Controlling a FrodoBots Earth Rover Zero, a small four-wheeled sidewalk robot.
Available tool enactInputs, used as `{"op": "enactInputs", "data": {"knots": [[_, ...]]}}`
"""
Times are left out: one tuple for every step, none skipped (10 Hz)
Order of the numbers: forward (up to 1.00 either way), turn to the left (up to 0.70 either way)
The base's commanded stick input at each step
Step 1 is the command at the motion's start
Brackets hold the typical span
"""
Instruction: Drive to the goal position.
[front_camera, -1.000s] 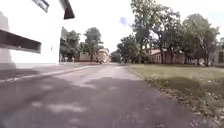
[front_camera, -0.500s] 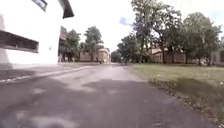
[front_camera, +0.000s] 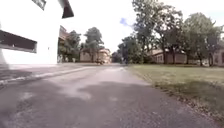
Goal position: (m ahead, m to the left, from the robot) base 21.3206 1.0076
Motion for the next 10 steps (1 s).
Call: {"op": "enactInputs", "data": {"knots": [[0.70, 0.00], [0.70, 0.00], [0.70, 0.00], [0.70, 0.00], [0.70, 0.00], [0.70, 0.00], [0.70, 0.00], [0.70, 0.00], [0.70, 0.00], [0.70, 0.00]]}}
